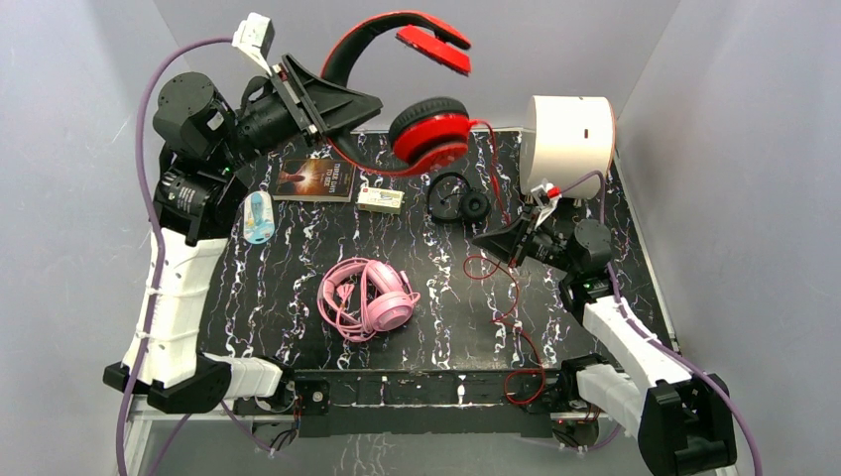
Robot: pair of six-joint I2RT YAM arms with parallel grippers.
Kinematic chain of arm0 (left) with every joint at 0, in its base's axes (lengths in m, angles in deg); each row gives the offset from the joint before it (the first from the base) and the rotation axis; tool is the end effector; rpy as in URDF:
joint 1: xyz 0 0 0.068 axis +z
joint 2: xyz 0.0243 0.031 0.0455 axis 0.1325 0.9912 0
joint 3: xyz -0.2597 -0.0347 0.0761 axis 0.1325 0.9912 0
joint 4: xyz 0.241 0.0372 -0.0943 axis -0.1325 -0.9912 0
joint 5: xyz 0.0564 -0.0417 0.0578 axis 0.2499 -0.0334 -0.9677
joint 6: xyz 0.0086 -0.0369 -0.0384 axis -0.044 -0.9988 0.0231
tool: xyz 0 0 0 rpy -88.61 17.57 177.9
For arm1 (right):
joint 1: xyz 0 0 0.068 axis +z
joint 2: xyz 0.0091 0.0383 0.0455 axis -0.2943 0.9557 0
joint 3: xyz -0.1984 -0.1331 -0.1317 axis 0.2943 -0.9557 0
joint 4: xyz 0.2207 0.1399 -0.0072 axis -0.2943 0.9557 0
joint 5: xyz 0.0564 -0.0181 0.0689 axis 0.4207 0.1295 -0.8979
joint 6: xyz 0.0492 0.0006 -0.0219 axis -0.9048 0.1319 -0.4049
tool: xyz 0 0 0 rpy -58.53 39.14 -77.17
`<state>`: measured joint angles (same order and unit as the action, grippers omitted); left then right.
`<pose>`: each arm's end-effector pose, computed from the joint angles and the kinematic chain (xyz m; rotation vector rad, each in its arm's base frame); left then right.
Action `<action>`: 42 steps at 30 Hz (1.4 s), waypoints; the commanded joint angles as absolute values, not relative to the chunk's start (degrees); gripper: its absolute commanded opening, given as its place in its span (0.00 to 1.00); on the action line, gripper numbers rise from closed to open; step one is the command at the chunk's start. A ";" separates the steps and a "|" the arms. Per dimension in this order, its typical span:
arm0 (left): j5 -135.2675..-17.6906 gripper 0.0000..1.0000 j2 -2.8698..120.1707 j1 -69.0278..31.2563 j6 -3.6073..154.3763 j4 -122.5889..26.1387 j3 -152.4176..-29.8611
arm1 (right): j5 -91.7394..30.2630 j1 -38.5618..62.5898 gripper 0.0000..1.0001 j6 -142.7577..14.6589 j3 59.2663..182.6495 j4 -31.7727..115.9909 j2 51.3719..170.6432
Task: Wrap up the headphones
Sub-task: Wrap the headphones cable around the headphones.
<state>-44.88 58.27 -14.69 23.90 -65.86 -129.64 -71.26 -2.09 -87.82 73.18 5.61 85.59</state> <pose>0.1866 -0.1011 0.5949 0.1852 1.4994 -1.6586 0.1982 0.0807 0.2841 -0.5350 1.5138 1.2255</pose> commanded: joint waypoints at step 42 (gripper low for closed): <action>-119.52 0.00 55.27 -39.62 49.96 -101.92 -101.60 | -81.24 -1.55 0.00 -64.45 146.58 86.38 104.16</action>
